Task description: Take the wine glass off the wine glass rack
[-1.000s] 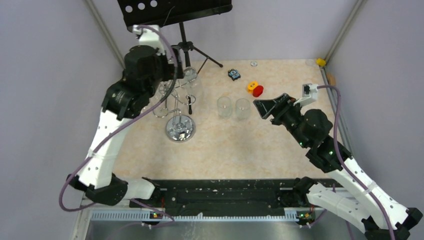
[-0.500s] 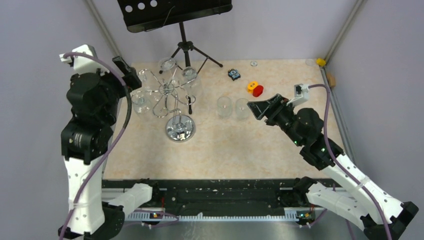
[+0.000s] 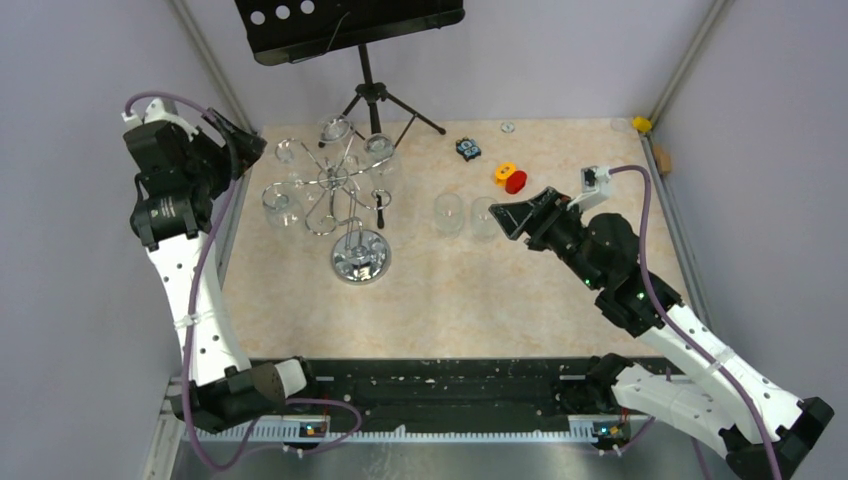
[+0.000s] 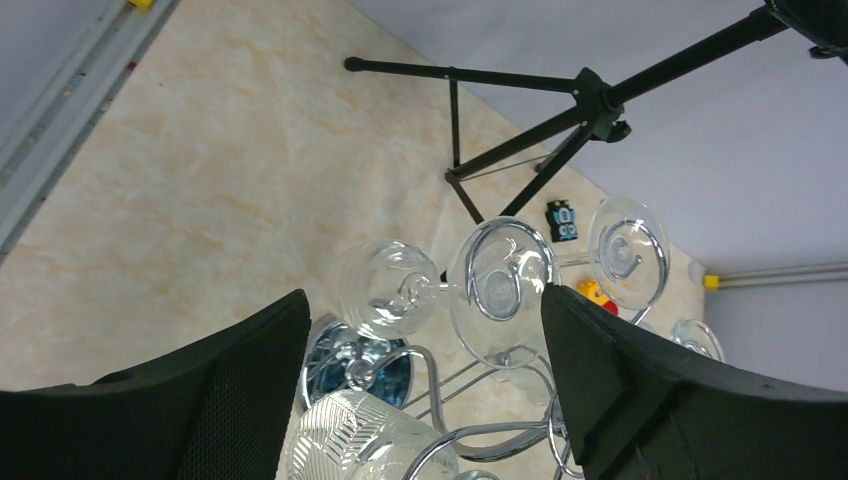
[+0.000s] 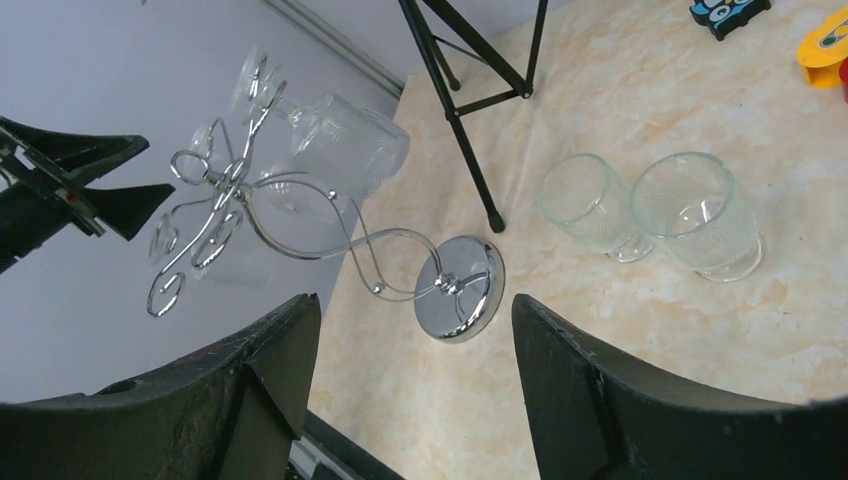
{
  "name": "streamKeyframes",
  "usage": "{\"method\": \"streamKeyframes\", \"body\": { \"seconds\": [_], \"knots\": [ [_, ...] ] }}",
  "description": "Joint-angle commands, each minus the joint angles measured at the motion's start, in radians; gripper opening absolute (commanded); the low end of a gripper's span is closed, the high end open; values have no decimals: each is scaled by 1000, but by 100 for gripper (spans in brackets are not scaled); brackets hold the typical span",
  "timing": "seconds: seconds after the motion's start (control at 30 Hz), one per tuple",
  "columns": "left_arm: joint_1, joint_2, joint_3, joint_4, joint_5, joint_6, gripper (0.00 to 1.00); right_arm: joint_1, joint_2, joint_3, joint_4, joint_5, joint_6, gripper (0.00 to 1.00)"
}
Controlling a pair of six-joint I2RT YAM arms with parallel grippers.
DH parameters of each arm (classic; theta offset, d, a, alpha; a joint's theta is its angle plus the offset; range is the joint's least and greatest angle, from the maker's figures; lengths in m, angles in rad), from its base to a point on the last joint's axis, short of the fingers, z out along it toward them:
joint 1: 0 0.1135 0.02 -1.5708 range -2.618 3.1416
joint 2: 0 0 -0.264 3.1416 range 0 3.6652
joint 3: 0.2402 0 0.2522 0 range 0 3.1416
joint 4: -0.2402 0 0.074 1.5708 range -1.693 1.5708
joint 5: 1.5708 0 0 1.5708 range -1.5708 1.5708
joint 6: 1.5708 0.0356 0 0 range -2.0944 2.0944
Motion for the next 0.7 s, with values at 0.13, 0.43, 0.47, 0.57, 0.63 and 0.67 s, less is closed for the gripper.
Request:
{"method": "streamKeyframes", "body": {
  "seconds": [0.13,0.43,0.47,0.57,0.63,0.67],
  "knots": [
    [110,-53,-136,249,328,-166,86,-6,1,26,46,-5,-19,71],
    [137,6,-208,365,480,-240,63,-6,2,29,42,1,-22,71],
    [137,9,-216,377,489,-247,62,-6,1,29,44,2,-21,71],
    [137,19,-231,396,497,-248,62,-6,4,29,44,-2,-18,70],
    [138,31,-229,401,515,-251,55,-6,4,26,45,-2,-15,70],
    [138,33,-230,405,524,-252,50,-5,1,25,43,0,-14,70]
  ]
}}
